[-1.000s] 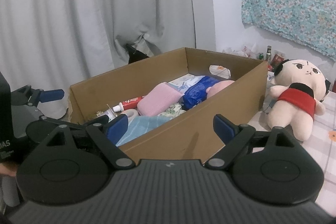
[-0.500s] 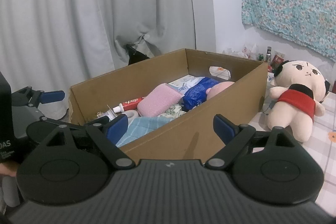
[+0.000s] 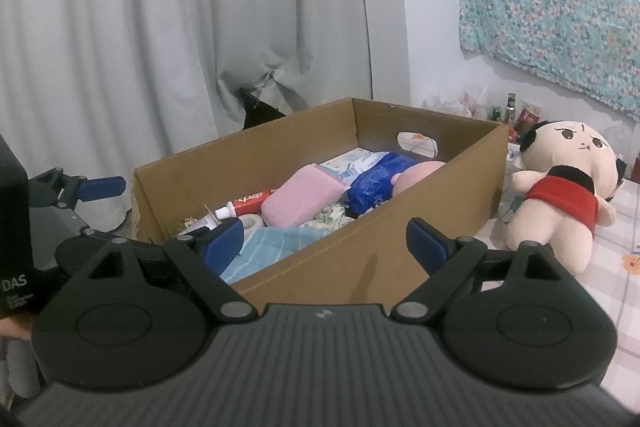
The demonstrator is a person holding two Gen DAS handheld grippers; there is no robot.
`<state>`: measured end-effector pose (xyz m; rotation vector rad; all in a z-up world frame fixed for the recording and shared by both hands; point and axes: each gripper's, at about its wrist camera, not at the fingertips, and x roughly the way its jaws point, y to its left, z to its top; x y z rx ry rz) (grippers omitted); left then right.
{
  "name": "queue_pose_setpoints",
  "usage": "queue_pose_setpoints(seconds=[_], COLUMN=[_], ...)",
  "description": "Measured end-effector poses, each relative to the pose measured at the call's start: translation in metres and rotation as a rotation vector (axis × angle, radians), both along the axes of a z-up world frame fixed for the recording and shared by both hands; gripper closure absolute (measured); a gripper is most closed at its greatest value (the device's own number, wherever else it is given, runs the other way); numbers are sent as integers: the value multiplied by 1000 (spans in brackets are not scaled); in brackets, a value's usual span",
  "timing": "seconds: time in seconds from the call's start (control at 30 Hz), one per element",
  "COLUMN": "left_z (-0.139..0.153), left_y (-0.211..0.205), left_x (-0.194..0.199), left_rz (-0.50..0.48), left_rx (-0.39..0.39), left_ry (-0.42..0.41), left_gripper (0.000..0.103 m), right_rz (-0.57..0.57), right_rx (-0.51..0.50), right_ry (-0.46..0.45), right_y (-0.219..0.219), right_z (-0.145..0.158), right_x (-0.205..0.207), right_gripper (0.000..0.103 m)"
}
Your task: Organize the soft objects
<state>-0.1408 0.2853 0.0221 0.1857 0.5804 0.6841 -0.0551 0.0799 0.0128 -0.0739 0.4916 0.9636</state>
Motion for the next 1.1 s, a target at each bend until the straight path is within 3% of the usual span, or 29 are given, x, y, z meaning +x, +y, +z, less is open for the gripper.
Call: queue_pose_setpoints(seconds=[1.1], left_z=[-2], left_y=[-2], left_x=[3], left_rz=[-6], left_rx=[2], left_ry=[22], left_gripper=[0], right_rz=[-7], right_rx=[-9], right_ry=[8], right_y=[-2], right_z=[1], right_x=[3], right_gripper=[14])
